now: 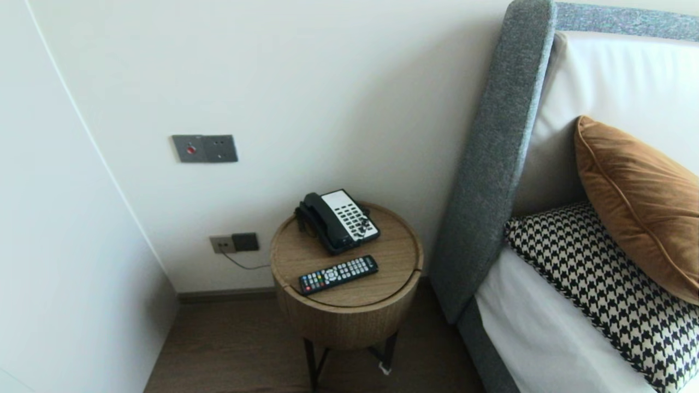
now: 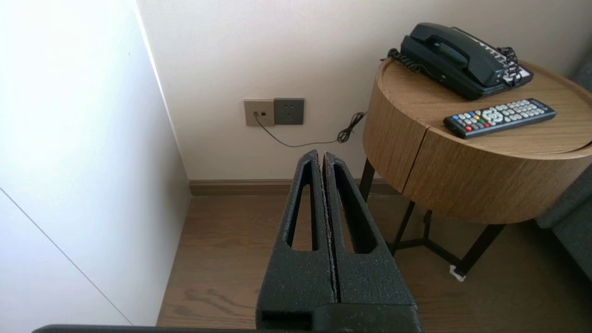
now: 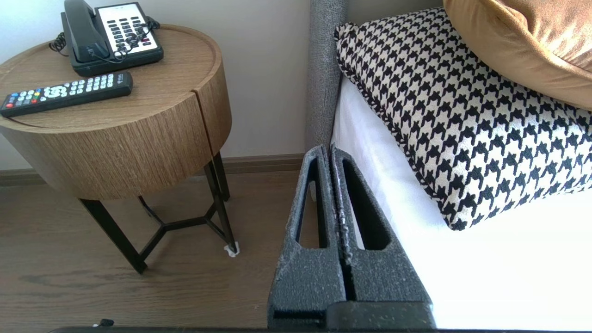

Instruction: Open the nightstand drawer

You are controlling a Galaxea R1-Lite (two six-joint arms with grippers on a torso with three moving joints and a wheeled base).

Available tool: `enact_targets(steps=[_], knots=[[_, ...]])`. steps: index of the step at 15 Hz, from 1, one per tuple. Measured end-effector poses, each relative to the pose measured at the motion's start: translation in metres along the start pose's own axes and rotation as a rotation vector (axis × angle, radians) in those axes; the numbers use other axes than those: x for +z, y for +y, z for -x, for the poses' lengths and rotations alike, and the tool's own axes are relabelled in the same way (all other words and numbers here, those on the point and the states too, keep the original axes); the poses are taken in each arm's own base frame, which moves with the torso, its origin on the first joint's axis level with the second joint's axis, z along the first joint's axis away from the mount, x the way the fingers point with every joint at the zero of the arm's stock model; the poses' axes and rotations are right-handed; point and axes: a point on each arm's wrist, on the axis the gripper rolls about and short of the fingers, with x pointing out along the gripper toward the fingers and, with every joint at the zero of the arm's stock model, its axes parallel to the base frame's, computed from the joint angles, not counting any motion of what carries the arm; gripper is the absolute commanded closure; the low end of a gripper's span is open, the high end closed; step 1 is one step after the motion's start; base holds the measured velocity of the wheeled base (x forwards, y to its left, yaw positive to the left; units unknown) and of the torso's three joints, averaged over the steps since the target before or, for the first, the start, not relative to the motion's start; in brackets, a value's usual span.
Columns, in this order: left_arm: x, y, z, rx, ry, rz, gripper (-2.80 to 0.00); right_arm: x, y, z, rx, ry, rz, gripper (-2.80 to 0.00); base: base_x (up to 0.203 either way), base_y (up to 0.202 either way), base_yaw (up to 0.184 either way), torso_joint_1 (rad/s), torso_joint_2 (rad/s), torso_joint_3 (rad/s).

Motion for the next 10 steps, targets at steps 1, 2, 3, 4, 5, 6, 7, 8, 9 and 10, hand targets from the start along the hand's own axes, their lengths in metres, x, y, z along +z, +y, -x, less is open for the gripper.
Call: enact_targets(steps=[1,2,3,4,5,6,7,8,9,10], knots=[[0.0,0.0,0.0,0.0,0.0,0.0,0.0,0.0,0.0,0.0,0.0,0.0,0.0,0.0,0.0,0.0,0.0,0.0,0.0,0.0],[0.0,0.0,0.0,0.0,0.0,0.0,0.0,0.0,0.0,0.0,0.0,0.0,0.0,0.0,0.0,0.0,0.0,0.0,0.0,0.0],[0.0,0.0,0.0,0.0,0.0,-0.002,0.0,0.0,0.0,0.0,0.0,0.0,0.001,0.0,0.0,0.0,0.0,0.0,0.0,0.0],[0.0,0.0,0.0,0.0,0.0,-0.003,0.0,0.0,0.0,0.0,0.001,0.0,0.001,0.0,0.0,0.0,0.0,0.0,0.0,0.0],[0.0002,0.0,0.0001,0.0,-0.001,-0.006,0.0,0.0001,0.0,0.0,0.001,-0.001,0.001,0.0,0.0,0.0,0.0,0.0,0.0,0.0],[0.0005,0.0,0.0001,0.0,-0.002,-0.009,0.0,0.0001,0.0,0.0,0.001,-0.001,0.002,0.0,0.0,0.0,0.0,0.0,0.0,0.0],[0.0006,0.0,0.0002,0.0,-0.002,-0.013,0.0,0.0001,0.0,0.0,0.001,-0.001,0.002,0.0,0.0,0.0,0.0,0.0,0.0,0.0],[0.0008,0.0,0.0002,0.0,-0.003,-0.014,0.0,0.0001,0.0,0.0,0.001,-0.001,0.001,0.0,0.0,0.0,0.0,0.0,0.0,0.0],[0.0007,0.0,0.0002,0.001,-0.002,-0.015,0.0,0.0001,0.0,0.0,0.001,-0.001,0.001,0.0,0.0,0.0,0.0,0.0,0.0,0.0],[0.0008,0.0,0.0002,0.001,-0.002,-0.018,0.0,0.0001,0.0,0.0,0.001,-0.001,0.001,0.0,0.0,0.0,0.0,0.0,0.0,0.0]])
